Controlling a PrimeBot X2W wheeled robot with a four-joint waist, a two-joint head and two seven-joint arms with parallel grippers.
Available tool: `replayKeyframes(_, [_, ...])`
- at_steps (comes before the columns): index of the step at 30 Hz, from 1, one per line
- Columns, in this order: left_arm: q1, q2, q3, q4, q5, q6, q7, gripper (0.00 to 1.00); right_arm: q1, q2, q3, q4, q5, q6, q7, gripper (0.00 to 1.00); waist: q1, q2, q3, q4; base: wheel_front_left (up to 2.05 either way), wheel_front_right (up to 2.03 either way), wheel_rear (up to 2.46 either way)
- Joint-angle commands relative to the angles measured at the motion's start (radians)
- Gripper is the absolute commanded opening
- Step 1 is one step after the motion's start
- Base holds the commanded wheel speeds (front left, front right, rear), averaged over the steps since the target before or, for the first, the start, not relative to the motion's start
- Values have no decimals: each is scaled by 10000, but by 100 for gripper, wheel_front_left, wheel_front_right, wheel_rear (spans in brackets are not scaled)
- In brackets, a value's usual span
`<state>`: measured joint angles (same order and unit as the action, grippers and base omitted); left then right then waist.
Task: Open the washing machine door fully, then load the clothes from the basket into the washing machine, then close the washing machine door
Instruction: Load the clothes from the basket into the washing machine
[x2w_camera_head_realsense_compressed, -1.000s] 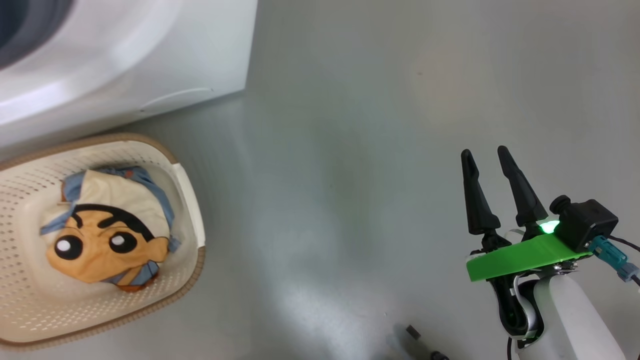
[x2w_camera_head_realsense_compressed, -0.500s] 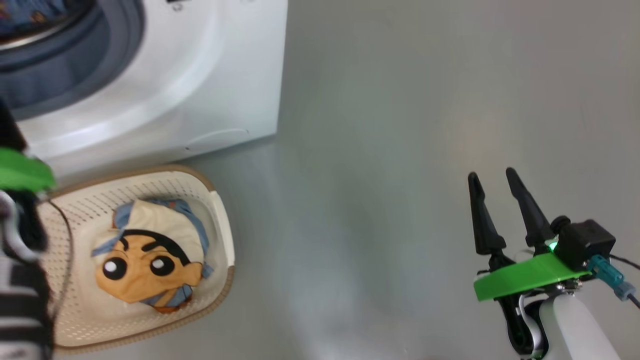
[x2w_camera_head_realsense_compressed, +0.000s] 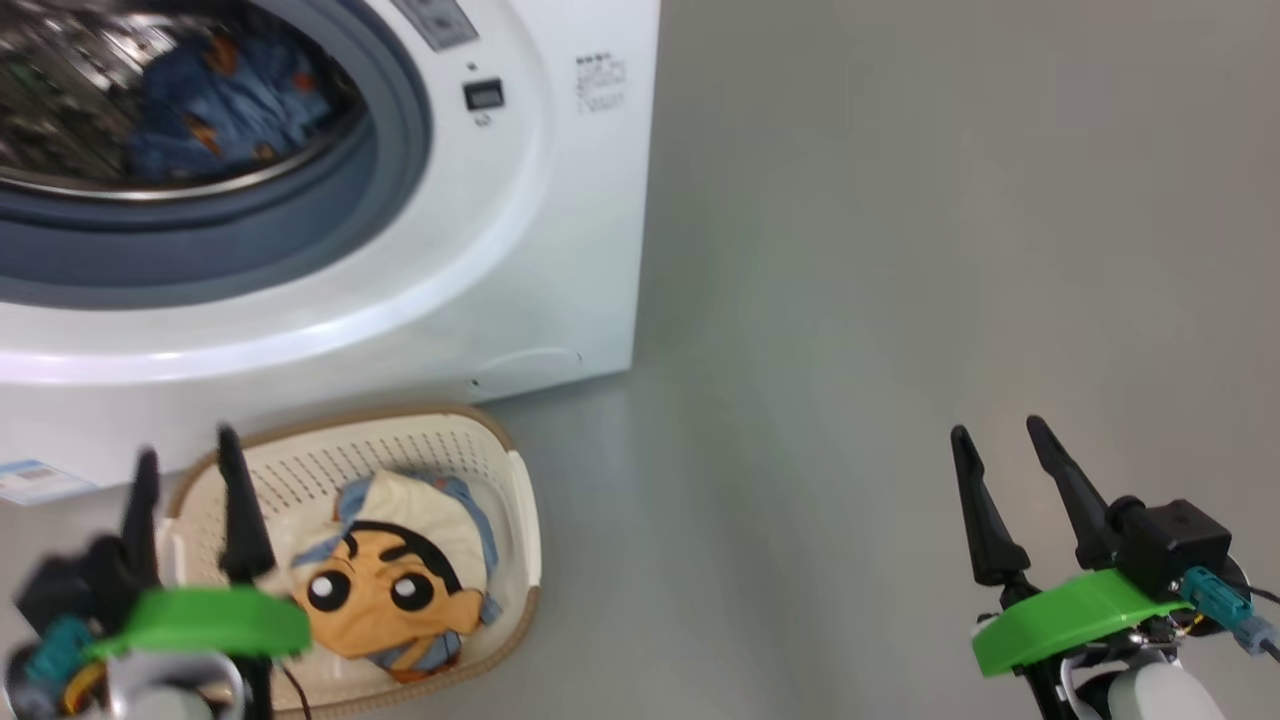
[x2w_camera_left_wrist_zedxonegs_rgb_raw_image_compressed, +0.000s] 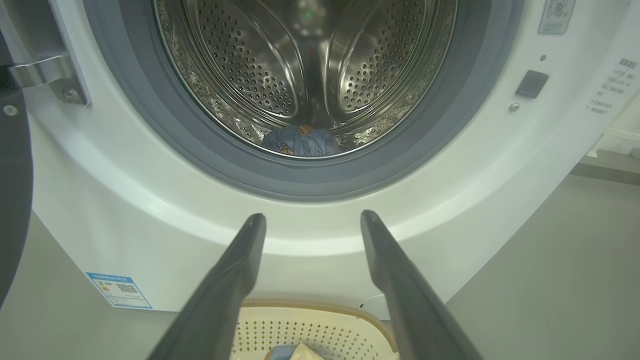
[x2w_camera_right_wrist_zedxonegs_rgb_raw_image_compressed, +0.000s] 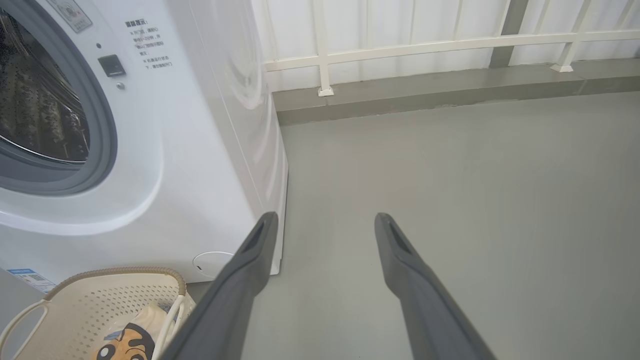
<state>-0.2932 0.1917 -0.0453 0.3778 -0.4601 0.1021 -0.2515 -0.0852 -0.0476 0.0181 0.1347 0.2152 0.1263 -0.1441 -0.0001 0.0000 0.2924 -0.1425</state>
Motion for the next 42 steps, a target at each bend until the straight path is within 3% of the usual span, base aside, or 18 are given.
replayKeyframes(1, [611, 104, 126, -577, 177, 134, -85, 100, 240, -181, 120, -399, -215, 44, 134, 100, 1, 0, -986, 530, 0, 0, 0])
replayKeyframes(18, [3321, -471, -689, -1412, 284, 412, 227, 100, 1821, -247, -60, -1459, -522, 44, 1186, 100, 1, 0, -2940, 1282, 0, 0, 0])
replayKeyframes(42, [3388, -353, -896, -1590, 227, 485, 254, 100, 2229, -214, -124, -2032, -604, 44, 1488, 100, 1, 0, -3026, 1688, 0, 0, 0])
